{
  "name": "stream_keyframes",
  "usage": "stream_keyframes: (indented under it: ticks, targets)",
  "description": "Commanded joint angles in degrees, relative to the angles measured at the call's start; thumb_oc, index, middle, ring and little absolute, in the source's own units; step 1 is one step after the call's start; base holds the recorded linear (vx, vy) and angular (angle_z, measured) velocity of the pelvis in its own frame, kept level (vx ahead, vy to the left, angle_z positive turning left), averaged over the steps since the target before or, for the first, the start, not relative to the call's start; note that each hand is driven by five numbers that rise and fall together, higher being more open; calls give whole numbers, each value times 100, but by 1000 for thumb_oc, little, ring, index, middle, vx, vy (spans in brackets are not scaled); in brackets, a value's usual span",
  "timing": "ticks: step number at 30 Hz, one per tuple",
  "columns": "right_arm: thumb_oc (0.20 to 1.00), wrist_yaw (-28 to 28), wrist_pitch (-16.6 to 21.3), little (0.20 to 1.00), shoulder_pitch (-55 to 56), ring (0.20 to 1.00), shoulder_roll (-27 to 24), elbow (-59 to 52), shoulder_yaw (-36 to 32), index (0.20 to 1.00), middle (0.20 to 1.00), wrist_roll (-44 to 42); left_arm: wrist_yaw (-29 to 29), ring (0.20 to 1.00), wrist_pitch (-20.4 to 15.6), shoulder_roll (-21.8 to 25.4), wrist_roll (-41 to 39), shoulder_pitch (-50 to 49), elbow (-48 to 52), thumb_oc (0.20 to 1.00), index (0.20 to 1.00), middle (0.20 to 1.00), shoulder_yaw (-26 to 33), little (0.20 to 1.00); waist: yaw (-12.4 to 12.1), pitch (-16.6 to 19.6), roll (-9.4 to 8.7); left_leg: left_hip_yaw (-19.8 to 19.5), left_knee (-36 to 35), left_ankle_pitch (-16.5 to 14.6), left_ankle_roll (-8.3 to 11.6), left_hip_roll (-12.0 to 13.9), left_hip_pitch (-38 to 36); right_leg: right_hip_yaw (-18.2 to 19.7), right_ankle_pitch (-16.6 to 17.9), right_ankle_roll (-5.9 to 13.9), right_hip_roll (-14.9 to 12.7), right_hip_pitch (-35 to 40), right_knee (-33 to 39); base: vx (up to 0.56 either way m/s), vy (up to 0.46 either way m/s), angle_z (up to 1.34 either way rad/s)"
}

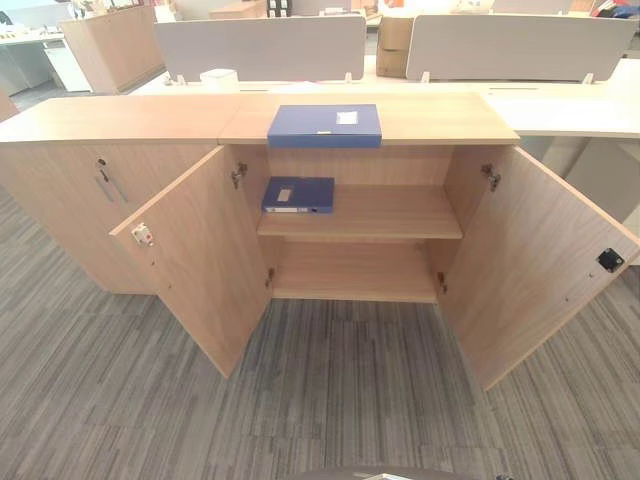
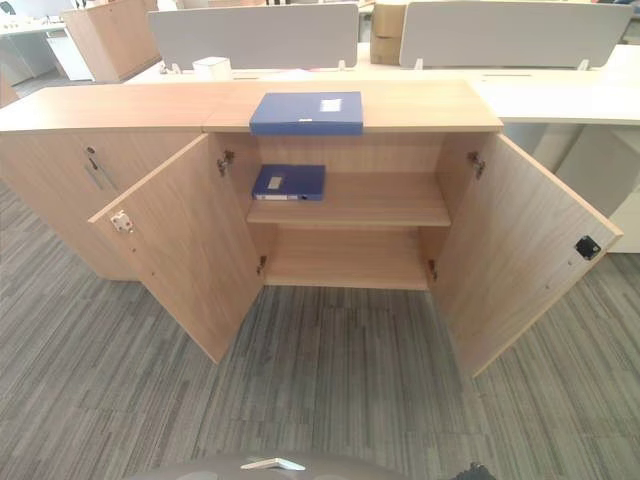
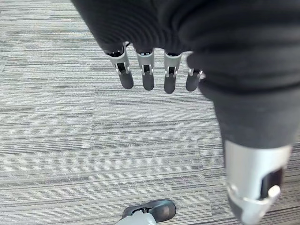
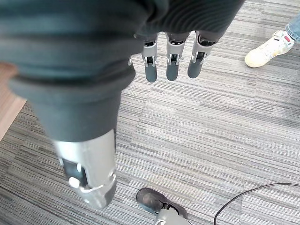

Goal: Put the empty folder in the office cabinet

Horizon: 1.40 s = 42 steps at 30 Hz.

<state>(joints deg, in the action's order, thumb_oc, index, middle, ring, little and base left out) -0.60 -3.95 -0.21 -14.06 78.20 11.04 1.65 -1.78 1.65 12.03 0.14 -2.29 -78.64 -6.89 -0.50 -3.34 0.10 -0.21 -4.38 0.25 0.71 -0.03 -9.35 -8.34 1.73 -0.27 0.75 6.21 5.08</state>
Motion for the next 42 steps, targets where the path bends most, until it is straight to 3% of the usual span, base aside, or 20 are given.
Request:
stream_keyframes:
  ticks: [1,24,42]
  targets:
    - [1000,-68,37,1000,-263,1000,-124,125,301,1000,1000,98,48,1000,-98,156,-86,301,-250,1000,1000,1000,-71,1000,35,36,-240,155,-62,-404,300,211,71,-101,-510,539,-325,162,-8,0,0,0]
    - [1000,-58,26,1000,-248,1000,-82,86,339,1000,1000,118,64,1000,-87,115,-143,274,-291,1000,1000,1000,-43,1000,39,-4,-215,137,-62,-384,294,197,93,-130,-511,542,-327,134,-8,0,0,0]
    - [1000,-150,18,1000,-416,1000,-187,9,319,1000,1000,-22,149,1000,-154,145,-530,424,-160,1000,1000,1000,-26,1000,49,-452,-93,48,-22,-291,269,221,435,-209,-517,497,-305,-211,-70,31,-19,1]
